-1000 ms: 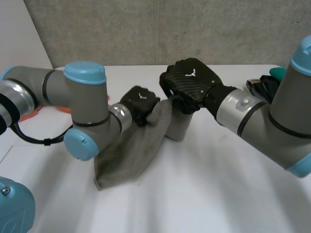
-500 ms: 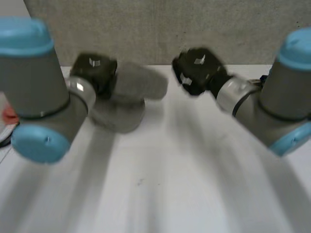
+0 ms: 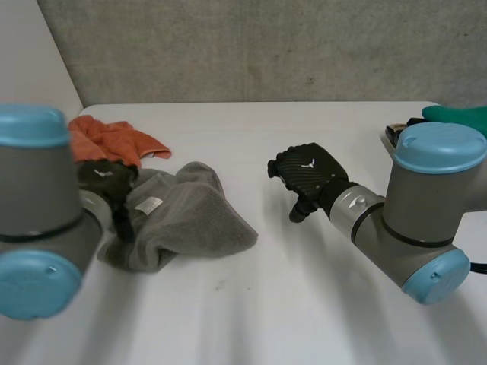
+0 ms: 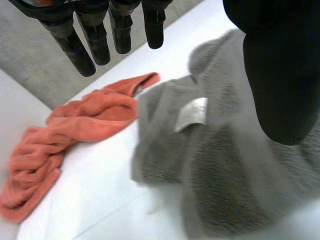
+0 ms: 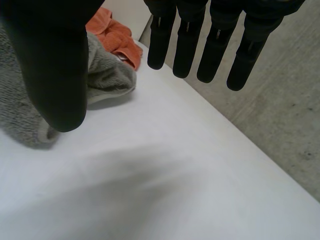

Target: Fold the laundry.

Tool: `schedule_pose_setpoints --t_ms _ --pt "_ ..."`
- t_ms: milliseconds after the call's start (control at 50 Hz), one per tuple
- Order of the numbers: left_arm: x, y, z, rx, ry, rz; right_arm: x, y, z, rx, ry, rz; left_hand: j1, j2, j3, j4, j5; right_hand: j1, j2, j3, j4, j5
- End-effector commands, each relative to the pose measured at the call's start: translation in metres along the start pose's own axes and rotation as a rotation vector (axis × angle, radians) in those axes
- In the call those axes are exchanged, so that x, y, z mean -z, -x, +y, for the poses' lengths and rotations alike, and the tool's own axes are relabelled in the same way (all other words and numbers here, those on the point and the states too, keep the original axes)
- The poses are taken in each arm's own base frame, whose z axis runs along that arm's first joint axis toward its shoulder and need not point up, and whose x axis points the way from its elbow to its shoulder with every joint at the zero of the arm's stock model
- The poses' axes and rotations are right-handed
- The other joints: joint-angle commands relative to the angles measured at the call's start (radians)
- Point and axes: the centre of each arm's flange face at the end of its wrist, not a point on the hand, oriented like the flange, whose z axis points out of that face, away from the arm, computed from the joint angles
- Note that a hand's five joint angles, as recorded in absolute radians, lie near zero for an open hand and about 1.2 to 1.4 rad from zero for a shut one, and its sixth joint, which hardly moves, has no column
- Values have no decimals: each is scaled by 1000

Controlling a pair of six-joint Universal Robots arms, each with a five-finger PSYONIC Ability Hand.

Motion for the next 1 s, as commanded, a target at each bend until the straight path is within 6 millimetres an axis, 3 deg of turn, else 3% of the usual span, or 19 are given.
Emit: schedule_pose_setpoints --t_ms 20,80,180,440,660,820,860,940,1000 --pt "-23 39 -9 62 -24 32 0 -6 3 78 7 5 17 16 15 25 -2 12 24 21 22 53" --pt "-35 47 -12 79 -34 100 0 -7 7 98 22 2 142 142 141 151 124 12 24 21 22 53" --pt "-54 42 -19 74 -66 215 0 -10 14 109 42 7 263 263 261 272 245 15 27 24 25 56" --pt "-85 -18 -33 -126 -159 384 -2 -20 35 93 100 23 295 295 294 304 277 17 30 27 28 58" --pt "-106 -52 -17 -154 -110 454 -1 -31 43 89 119 47 568 568 567 577 550 17 30 27 28 58" --pt "-112 -65 -6 -167 -89 470 -2 -35 47 98 127 48 451 451 449 460 433 17 30 27 28 58" --pt "-112 -66 -4 -171 -83 469 -3 -36 48 100 129 49 533 533 531 542 515 17 30 27 28 58" --pt "-110 -66 -6 -181 -88 458 -4 -38 48 106 126 55 1146 1145 1144 1154 1127 17 30 27 28 58" --pt "-102 -59 -19 -181 -109 434 -8 -41 46 118 111 61 1188 1187 1186 1196 1169 15 27 24 25 56"
